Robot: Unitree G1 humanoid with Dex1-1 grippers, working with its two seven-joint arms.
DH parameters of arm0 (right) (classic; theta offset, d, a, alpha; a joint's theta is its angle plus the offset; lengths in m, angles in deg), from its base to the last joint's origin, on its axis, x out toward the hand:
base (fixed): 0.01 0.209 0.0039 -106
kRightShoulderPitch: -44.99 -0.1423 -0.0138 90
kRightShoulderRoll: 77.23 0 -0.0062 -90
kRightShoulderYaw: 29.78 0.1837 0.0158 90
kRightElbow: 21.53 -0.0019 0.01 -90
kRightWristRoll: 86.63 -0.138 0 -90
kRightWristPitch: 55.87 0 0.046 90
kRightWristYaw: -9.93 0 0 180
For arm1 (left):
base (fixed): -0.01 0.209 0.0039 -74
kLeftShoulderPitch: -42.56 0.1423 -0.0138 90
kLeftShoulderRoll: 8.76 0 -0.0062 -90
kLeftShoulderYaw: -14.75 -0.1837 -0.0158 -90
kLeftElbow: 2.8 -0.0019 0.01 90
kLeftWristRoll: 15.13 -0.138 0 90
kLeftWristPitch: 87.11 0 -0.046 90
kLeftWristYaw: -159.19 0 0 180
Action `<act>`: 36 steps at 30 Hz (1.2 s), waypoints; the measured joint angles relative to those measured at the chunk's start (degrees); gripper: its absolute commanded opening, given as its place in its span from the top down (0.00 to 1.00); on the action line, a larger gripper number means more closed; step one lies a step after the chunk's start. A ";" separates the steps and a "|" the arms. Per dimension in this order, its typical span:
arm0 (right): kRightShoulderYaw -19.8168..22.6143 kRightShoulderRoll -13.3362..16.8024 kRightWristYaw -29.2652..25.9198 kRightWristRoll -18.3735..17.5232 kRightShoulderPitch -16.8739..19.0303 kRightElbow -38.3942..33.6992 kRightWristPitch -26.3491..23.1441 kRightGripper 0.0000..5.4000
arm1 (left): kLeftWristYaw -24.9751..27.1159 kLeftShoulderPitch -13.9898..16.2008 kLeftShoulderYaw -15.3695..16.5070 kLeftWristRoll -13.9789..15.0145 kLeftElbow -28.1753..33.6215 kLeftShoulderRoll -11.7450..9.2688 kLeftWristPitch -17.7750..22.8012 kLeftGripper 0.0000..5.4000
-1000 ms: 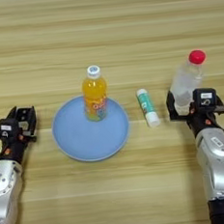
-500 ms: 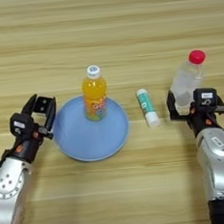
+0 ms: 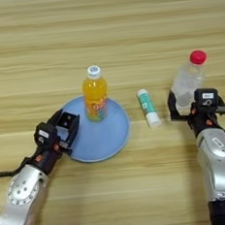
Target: Move the objects on the table
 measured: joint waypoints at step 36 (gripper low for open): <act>-0.14 -1.10 0.17 0.17 0.01 -0.58 0.01 0.00 | -0.79 -1.78 -1.15 -3.26 -1.96 -0.42 -0.62 0.08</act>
